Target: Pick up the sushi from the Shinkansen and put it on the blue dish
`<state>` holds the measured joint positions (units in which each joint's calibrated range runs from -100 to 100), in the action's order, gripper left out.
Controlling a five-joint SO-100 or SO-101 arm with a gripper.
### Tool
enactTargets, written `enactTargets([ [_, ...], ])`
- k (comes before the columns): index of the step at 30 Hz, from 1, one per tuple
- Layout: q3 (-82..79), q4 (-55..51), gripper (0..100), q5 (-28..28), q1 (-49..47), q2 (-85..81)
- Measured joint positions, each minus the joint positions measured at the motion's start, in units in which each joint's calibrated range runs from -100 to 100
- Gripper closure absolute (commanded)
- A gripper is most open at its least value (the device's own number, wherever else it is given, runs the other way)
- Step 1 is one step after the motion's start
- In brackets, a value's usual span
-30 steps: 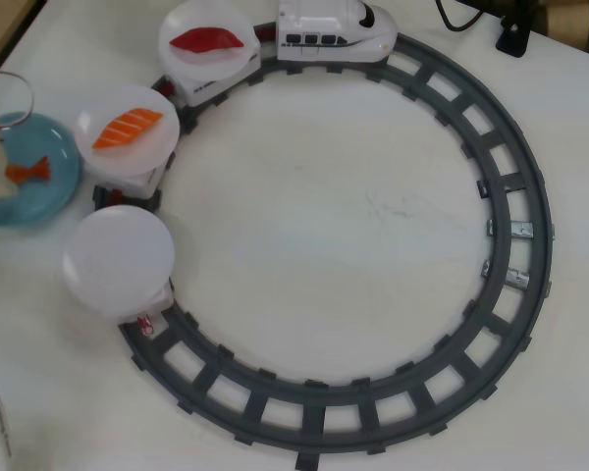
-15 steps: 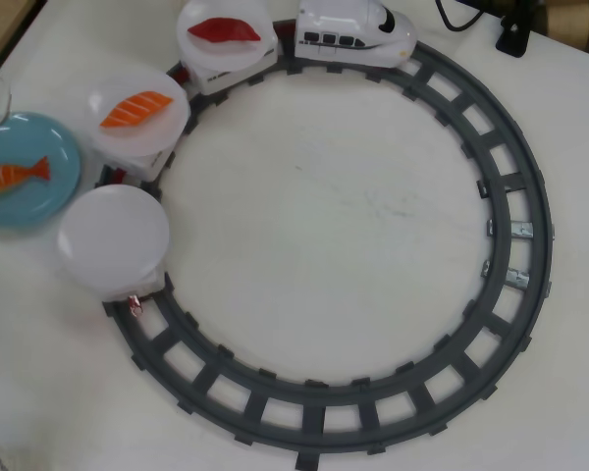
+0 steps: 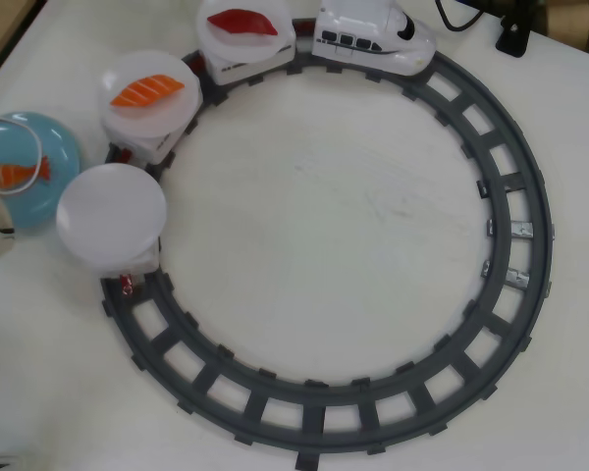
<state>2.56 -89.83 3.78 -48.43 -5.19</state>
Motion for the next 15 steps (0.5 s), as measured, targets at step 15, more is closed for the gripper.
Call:
enactTargets([
  [15, -39.62, 17.06, 97, -2.33, 0.41, -31.63],
])
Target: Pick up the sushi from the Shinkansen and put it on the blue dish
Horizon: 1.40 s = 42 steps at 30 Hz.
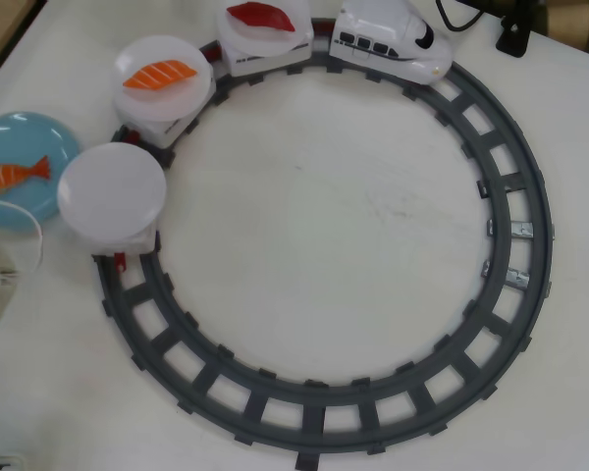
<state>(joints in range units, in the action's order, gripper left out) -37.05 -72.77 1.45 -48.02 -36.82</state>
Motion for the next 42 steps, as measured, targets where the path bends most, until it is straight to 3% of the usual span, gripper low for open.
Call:
enactTargets([
  [15, -36.23, 10.34, 97, -0.10, -0.25, -24.72],
  [29, -49.68, 13.28, 97, -0.10, -0.25, -31.46],
  [42, -52.61, 10.42, 97, -0.10, -0.25, -42.26],
])
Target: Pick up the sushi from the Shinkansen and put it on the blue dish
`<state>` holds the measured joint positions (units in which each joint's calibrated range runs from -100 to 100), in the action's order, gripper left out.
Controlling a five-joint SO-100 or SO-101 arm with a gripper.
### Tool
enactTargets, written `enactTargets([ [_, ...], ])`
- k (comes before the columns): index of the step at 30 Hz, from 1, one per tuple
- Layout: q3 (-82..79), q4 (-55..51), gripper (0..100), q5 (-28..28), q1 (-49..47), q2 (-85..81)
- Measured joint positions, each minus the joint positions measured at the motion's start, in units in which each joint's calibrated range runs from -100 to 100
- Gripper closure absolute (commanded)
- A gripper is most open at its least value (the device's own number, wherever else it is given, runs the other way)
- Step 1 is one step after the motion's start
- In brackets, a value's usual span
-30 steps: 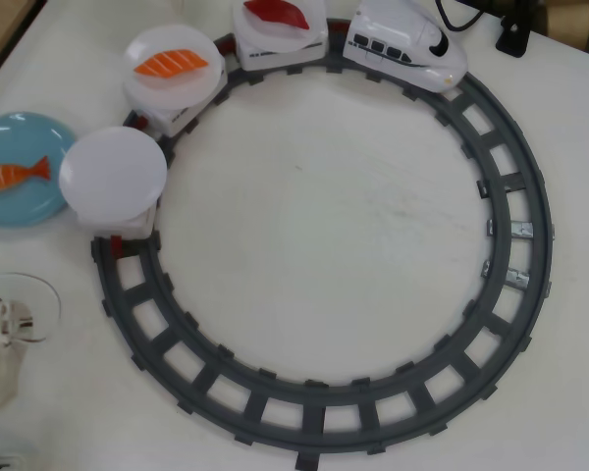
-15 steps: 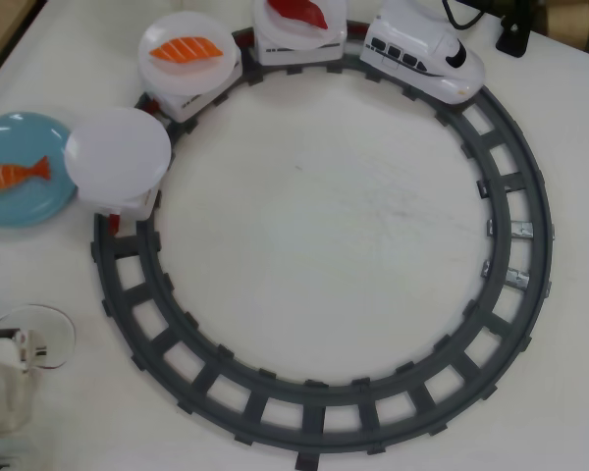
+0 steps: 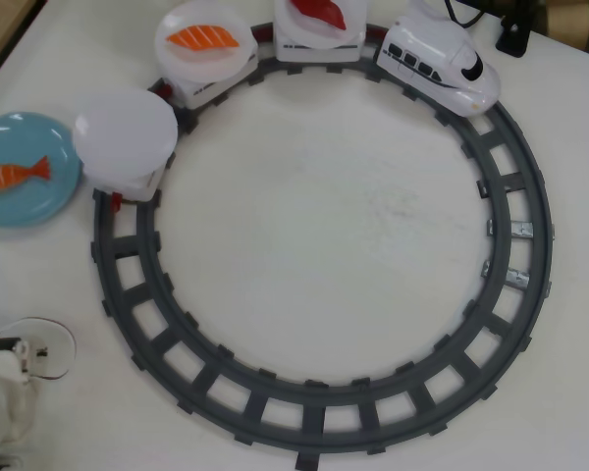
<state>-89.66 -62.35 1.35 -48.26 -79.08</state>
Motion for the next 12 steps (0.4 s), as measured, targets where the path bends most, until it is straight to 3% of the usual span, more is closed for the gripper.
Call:
enactTargets([
  [12, -0.37, -0.59, 97, 0.00, 0.00, -1.52],
])
